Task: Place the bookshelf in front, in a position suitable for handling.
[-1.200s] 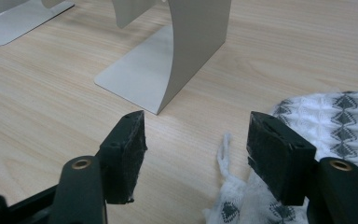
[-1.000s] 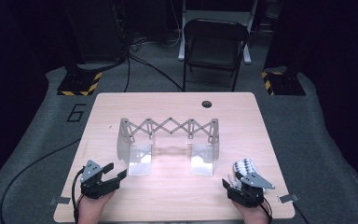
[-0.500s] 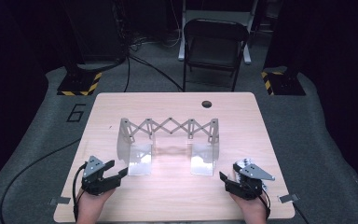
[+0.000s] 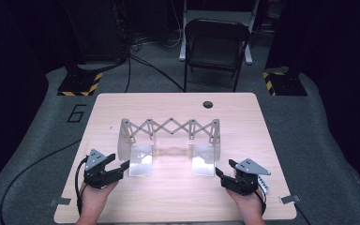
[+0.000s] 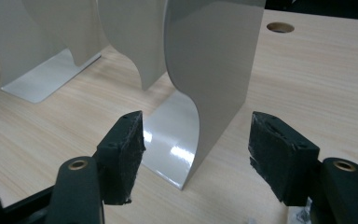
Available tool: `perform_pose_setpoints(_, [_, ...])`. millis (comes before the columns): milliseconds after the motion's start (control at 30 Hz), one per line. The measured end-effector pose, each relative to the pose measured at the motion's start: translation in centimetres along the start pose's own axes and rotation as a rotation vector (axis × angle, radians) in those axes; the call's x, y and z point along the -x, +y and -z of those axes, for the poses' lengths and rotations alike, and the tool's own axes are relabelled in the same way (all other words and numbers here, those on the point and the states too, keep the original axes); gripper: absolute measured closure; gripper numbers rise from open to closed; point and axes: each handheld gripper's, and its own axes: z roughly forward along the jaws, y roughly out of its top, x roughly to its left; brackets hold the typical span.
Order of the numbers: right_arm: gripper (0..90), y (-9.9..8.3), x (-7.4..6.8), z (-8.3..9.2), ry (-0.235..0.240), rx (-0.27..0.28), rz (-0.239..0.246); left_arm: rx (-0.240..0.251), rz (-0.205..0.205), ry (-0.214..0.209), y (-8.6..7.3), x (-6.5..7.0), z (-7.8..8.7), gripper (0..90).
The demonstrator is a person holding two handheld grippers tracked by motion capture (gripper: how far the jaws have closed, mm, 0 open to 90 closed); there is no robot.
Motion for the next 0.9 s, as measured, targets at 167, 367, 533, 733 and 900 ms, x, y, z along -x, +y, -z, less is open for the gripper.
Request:
perform_pose_setpoints(167, [33.3,1.0,-0.3,-0.7,0.001,0.024,0.000,0.020,-0.006,0.001,1.1,0.0,-0.8,32.0])
perform_pose_setpoints(367, [33.3,1.7,-1.2,-2.2,-0.013,0.022,0.044,0.029,-0.010,0.038,1.7,0.1,-1.6,38.2])
perform_pose_setpoints(533, [35.5,2.5,-1.7,-3.2,-0.064,0.038,0.044,0.052,0.006,0.058,2.1,0.1,-1.8,47.9])
perform_pose_setpoints(733, [47.3,3.1,-1.6,-3.4,-0.112,0.056,0.043,0.046,0.009,0.083,2.4,-0.1,-1.8,63.6])
perform_pose_setpoints(900, [66.4,3.4,-1.4,-3.1,-0.131,0.077,0.024,0.030,0.004,0.113,2.5,0.0,-1.7,72.0])
